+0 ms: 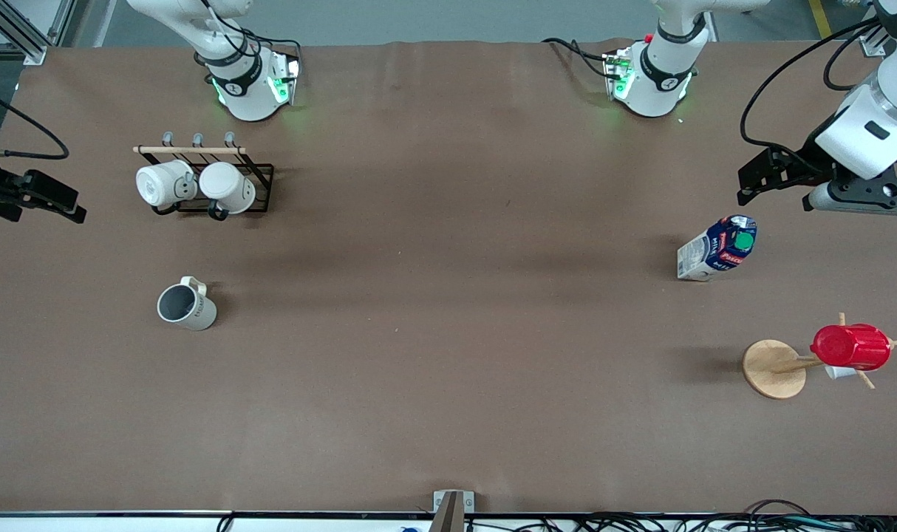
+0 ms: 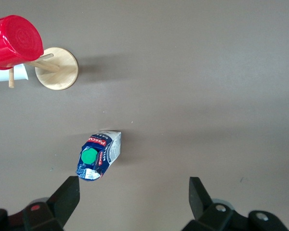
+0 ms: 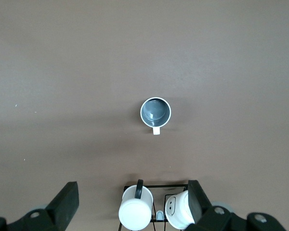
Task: Place cup and milk on table
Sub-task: 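Reach the right gripper to the mug while the left gripper reaches the milk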
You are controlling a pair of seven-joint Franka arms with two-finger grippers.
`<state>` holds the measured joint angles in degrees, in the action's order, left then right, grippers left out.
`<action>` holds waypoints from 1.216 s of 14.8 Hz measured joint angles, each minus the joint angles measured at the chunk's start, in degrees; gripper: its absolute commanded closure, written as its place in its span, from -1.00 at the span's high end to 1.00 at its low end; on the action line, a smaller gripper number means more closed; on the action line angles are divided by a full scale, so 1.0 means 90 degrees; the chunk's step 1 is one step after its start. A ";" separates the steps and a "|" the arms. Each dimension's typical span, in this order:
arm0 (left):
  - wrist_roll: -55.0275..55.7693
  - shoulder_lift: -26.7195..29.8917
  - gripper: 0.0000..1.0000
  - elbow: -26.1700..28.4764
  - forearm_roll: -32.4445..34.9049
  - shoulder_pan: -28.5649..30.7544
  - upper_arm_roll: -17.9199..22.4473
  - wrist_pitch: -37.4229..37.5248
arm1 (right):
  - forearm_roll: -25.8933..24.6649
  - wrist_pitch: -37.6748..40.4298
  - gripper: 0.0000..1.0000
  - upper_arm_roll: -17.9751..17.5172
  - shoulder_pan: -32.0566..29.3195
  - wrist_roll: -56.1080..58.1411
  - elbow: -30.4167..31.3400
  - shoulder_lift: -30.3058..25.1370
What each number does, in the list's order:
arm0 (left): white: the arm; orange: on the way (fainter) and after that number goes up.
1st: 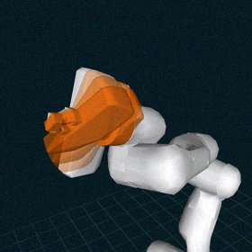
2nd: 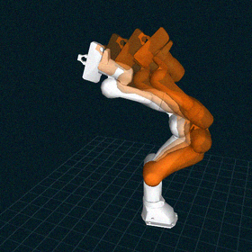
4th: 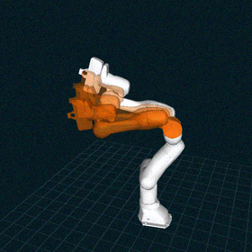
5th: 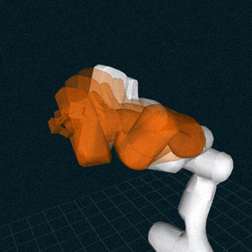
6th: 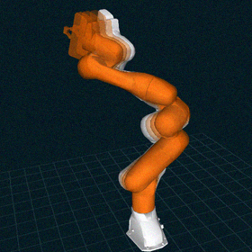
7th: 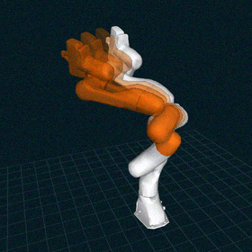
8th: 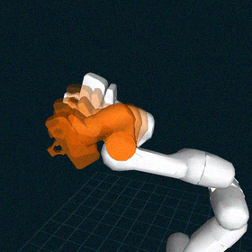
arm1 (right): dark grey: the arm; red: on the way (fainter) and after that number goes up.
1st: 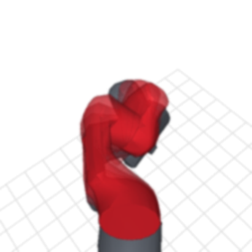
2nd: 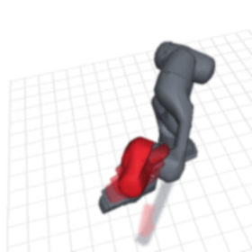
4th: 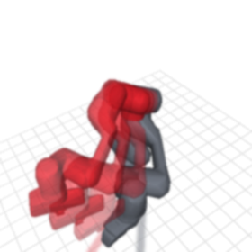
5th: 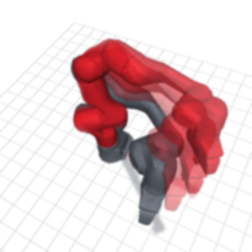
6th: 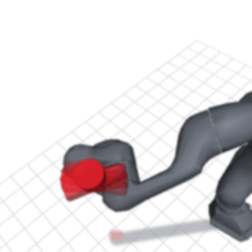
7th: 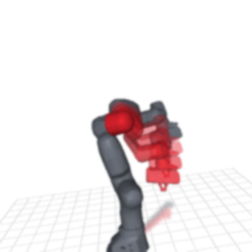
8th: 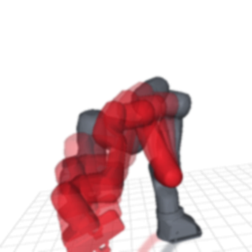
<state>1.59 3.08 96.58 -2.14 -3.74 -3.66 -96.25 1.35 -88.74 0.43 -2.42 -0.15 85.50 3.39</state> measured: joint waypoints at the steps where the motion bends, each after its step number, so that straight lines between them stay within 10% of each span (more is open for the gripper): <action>1: 0.0000 0.0000 1.00 -0.0004 0.0000 0.0000 0.0000 0.0000 | 0.0000 0.0000 1.00 0.0000 0.0000 0.0000 0.0000 0.0000; 12: 0.0012 0.0001 1.00 -0.0048 0.0000 0.0000 0.0016 0.0123 | -0.0011 -0.0036 1.00 0.0181 -0.0022 0.0463 0.0207 0.0032; 18: -0.0015 -0.0010 1.00 0.0118 0.0000 0.0002 0.0139 0.0197 | -0.0007 -0.2716 1.00 0.0389 -0.0042 0.0608 0.2291 0.0430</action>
<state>1.46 2.99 97.64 -2.14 -3.72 -2.41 -94.47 1.28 -113.18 3.93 -2.79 5.32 106.11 7.26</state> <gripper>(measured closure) 0.000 0.000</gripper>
